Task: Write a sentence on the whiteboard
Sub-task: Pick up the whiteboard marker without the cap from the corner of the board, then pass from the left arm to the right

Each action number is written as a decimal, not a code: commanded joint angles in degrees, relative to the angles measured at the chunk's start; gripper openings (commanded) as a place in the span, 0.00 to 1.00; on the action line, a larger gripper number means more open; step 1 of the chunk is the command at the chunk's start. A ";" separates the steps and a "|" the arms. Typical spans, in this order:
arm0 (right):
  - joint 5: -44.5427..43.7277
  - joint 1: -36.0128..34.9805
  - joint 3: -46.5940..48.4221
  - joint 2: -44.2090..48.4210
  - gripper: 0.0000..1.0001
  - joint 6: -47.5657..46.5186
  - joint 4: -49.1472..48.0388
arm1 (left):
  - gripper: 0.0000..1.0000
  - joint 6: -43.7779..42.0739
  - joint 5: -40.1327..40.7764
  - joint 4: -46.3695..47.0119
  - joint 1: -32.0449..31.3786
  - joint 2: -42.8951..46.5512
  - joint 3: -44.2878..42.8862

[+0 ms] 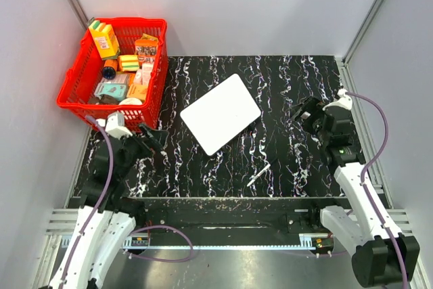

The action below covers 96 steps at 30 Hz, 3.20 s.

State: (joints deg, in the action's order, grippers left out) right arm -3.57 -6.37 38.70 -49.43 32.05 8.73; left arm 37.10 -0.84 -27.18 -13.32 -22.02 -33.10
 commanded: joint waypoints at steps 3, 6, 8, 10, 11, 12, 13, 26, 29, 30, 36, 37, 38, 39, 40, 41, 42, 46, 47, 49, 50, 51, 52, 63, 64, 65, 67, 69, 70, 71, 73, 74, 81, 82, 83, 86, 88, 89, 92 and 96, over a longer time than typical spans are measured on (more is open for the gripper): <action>7.27 -0.13 4.43 -3.89 1.00 -0.15 10.29 | 0.99 -6.78 -13.74 4.06 -0.82 -7.33 -5.74; 9.20 -0.13 7.70 -7.60 1.00 -1.38 16.64 | 0.99 -8.09 -11.91 2.75 -3.89 -11.28 -8.80; 8.94 -0.13 7.45 -9.02 1.00 -1.73 17.98 | 0.99 -9.06 -6.93 1.61 -10.12 -15.13 -10.48; 8.59 -0.13 7.01 -8.84 1.00 -1.82 18.25 | 0.99 -9.76 -1.04 0.90 -20.13 -20.13 -12.86; 8.58 -0.13 6.66 -8.58 1.00 -1.82 18.25 | 0.99 -9.86 5.00 0.73 -23.73 -22.25 -13.73; 8.67 -0.13 6.48 -8.32 0.99 -1.91 18.34 | 0.99 -10.03 7.58 0.81 -30.64 -24.45 -15.48; 8.67 -0.13 6.39 -8.05 1.00 -1.99 18.43 | 0.99 -10.38 10.05 0.81 -34.02 -26.91 -16.55; 0.50 1.01 5.07 -10.24 1.00 -2.26 21.85 | 0.97 -15.83 16.49 10.38 -60.50 -71.39 -34.66; 2.77 2.68 4.28 -12.09 1.00 -1.38 21.59 | 0.91 -16.45 15.18 13.11 -61.30 -76.05 -34.84; 3.04 2.94 4.02 -12.79 1.00 -1.12 21.59 | 0.85 -16.62 14.82 13.38 -61.30 -77.20 -35.01; 6.56 5.75 2.35 -13.76 0.99 -1.47 20.01 | 0.76 -15.75 15.43 16.10 -61.83 -83.44 -35.10; 6.82 6.10 2.26 -13.68 1.00 -1.64 19.83 | 0.75 -15.66 15.78 16.80 -61.91 -84.58 -35.01; 7.35 6.02 2.26 -13.68 1.00 -1.82 19.75 | 0.74 -15.74 15.78 17.16 -61.91 -85.20 -35.01; 7.79 6.11 2.26 -13.68 1.00 -2.25 19.74 | 0.73 -15.83 15.96 17.16 -61.91 -85.81 -35.01; 8.58 6.02 2.26 -13.59 1.00 -2.61 19.57 | 0.72 -15.83 16.05 17.59 -61.83 -86.95 -35.01; 10.50 7.76 2.26 -13.50 1.00 -2.96 19.39 | 0.71 -15.92 16.22 17.51 -61.91 -87.49 -35.10; 11.56 8.13 2.17 -13.07 1.00 -3.05 19.22 | 0.70 -15.92 16.31 17.51 -61.91 -88.01 -35.10; 13.25 8.13 1.64 -10.17 1.00 -3.84 17.81 | 0.46 -15.74 16.83 17.25 -61.83 -89.25 -34.22; 12.72 8.13 1.64 -8.77 1.00 -3.58 17.90 | 0.30 -15.57 17.01 17.07 -61.91 -89.42 -33.61; 11.84 8.13 1.64 -7.70 0.99 -3.49 17.81 | 0.18 -15.04 17.71 16.46 -61.91 -89.42 -32.47; 11.57 8.13 1.56 -6.92 1.00 -3.40 17.81 | 0.07 -14.87 18.15 16.20 -61.83 -89.34 -32.12; 11.40 8.13 1.56 -6.73 1.00 -3.31 17.81 | 0.02 -14.43 18.50 16.19 -61.91 -88.99 -31.68; 11.66 8.13 1.47 -6.73 1.00 -3.31 17.81 | 0.00 -14.25 19.46 16.02 -61.91 -88.64 -30.89; 19.73 8.13 0.85 -2.16 1.00 -4.89 14.74 | 0.00 -11.53 18.86 15.23 -56.56 -73.63 -27.72; 24.01 8.13 0.85 -2.16 1.00 -5.42 13.17 | 0.00 -11.53 17.55 15.14 -55.77 -72.13 -27.11; 26.31 8.13 0.68 -2.25 1.00 -5.94 12.11 | 0.00 -11.61 16.84 15.05 -54.19 -70.63 -26.84; 33.41 8.13 0.07 -2.34 1.00 -5.77 8.52 | 0.00 -12.31 15.44 13.74 -52.78 -65.97 -26.66; 37.57 8.13 -0.29 -2.16 1.00 -4.55 6.05 | 0.00 -13.19 14.64 11.99 -50.85 -61.51 -26.66; 40.20 8.04 -0.20 -2.16 1.00 -4.28 4.73 | 0.00 -13.28 13.77 11.19 -50.14 -60.00 -26.58; 41.44 8.04 -0.11 -2.08 1.00 -3.32 3.93 | 0.00 -13.28 12.89 10.75 -48.13 -58.50 -26.40; 45.82 7.52 0.15 -2.25 1.00 -2.79 1.30 | 0.00 -13.02 8.61 9.60 -45.58 -53.93 -25.27; 47.24 7.17 0.32 -2.77 0.98 -1.83 -0.02 | 0.00 -12.32 6.49 9.60 -42.35 -52.26 -24.65; 47.79 -7.06 3.40 -5.67 0.97 2.74 -10.89 | 0.00 -9.68 -10.12 9.52 -30.11 -37.32 -19.37; 48.13 -8.73 3.58 -6.46 0.97 4.93 -13.10 | 0.00 -9.25 -11.28 9.43 -28.27 -36.26 -19.11; 48.66 -11.88 3.49 -8.47 0.97 6.34 -15.48 | 0.00 -8.54 -12.59 9.34 -27.38 -34.34 -18.76; 48.93 -16.90 3.66 -12.51 0.95 11.18 -24.09 | 0.00 -7.05 -17.78 10.74 -25.00 -31.17 -17.09; 47.61 -19.28 5.33 -15.42 0.93 12.06 -26.92 | 0.00 -6.69 -19.98 11.27 -24.39 -30.10 -16.12; 47.26 -21.29 6.12 -16.48 0.92 12.07 -27.19 | 0.00 -6.43 -20.42 11.53 -24.38 -29.23 -15.86; 47.43 -23.24 9.28 -20.43 0.87 13.29 -29.11 | 0.00 -5.55 -22.88 13.54 -24.30 -28.52 -14.89; 49.01 -25.09 11.66 -24.13 0.80 15.93 -33.68 | 0.00 -3.97 -26.58 17.42 -24.30 -28.34 -13.31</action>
State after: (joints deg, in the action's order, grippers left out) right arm 43.62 -30.00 46.11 -71.70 44.42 -16.08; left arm 30.63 -21.12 -16.08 -37.89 -51.33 -47.57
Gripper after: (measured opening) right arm 0.841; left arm 0.053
